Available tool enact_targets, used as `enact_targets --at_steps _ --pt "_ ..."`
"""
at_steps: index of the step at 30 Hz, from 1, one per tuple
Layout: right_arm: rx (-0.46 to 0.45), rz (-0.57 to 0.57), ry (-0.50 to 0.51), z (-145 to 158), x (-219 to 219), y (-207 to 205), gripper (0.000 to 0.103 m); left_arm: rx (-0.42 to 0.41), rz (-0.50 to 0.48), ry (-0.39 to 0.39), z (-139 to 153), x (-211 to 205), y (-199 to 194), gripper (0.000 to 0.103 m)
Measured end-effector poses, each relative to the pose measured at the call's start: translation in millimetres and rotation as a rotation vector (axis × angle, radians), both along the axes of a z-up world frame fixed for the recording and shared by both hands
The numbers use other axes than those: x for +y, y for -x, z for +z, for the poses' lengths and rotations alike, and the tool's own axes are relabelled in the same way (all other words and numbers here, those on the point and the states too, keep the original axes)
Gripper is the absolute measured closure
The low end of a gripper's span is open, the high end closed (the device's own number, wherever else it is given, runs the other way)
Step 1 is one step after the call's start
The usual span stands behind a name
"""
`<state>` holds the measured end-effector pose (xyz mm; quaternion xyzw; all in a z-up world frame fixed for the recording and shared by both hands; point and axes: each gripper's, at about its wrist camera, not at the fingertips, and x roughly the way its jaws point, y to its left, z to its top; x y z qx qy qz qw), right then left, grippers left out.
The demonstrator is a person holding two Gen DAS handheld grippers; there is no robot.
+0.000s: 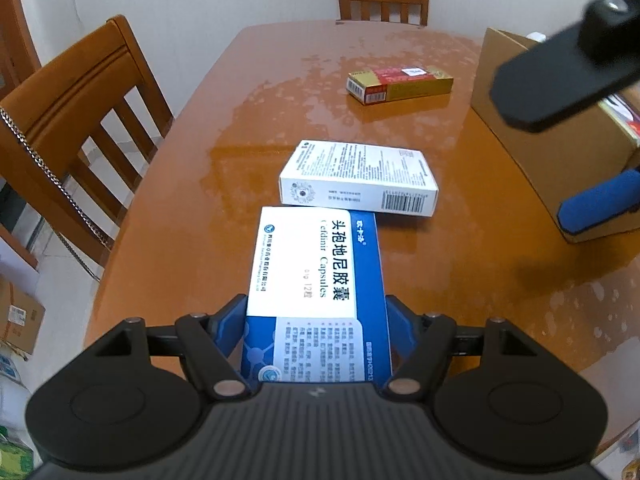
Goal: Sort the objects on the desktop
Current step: 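Lower the left gripper onto the blue-white capsule box and close it, then lift the capsule box with the left gripper and carry it toward the cardboard box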
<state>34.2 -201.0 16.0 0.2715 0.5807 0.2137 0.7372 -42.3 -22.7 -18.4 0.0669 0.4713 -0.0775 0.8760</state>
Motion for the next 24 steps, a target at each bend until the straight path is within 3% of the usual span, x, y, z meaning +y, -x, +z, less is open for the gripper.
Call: enact_targets --at_steps 13,24 --pt "0.002 -0.02 -0.01 -2 -16 -2 0.002 0.026 -0.011 -0.012 -2 -9 -18 0.028" --pt "-0.006 -0.065 -0.009 1 -24 -2 0.002 0.028 -0.022 0.025 6 -9 -13 0.032"
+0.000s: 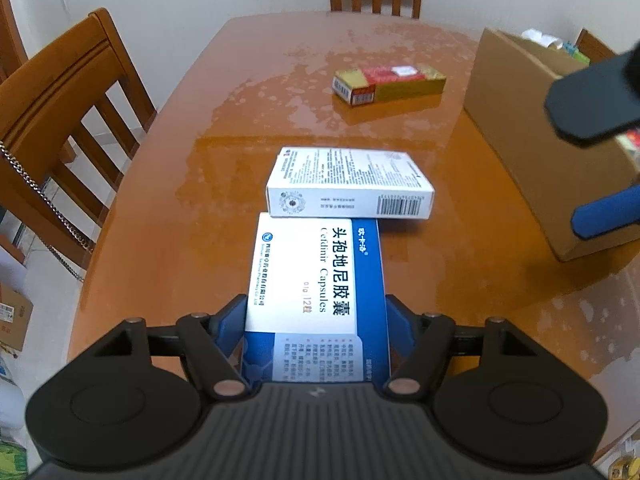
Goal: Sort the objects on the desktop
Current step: 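Lift the capsule box with the left gripper and carry it toward the cardboard box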
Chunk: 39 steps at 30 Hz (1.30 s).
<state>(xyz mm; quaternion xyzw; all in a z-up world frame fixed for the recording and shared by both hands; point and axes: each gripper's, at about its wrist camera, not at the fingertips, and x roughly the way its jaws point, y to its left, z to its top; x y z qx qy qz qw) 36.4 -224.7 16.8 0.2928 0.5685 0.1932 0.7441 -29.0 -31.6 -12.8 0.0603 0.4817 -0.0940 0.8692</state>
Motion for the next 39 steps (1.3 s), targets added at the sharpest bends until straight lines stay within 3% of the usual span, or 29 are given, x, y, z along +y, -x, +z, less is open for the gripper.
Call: enact_targets --at_steps 10,15,20,25,31,39 --pt "-0.042 -0.048 0.009 16 -4 7 0.002 -0.068 -0.031 0.062 41 -1 16 0.032" --pt "-0.098 -0.188 0.002 38 -23 25 0.002 -0.107 -0.133 0.144 71 -18 17 0.032" --pt "-0.189 -0.291 -0.007 70 -65 44 0.002 -0.191 -0.222 0.176 109 -58 17 0.032" --pt "-0.263 -0.325 -0.016 87 -120 42 0.002 -0.264 -0.227 0.169 134 -128 14 0.032" --pt "-0.267 -0.245 -0.042 82 -175 22 0.002 -0.284 -0.158 0.156 138 -210 5 0.032" --pt "-0.289 -0.25 -0.105 81 -235 11 0.001 -0.253 -0.065 0.14 110 -243 -31 0.032"
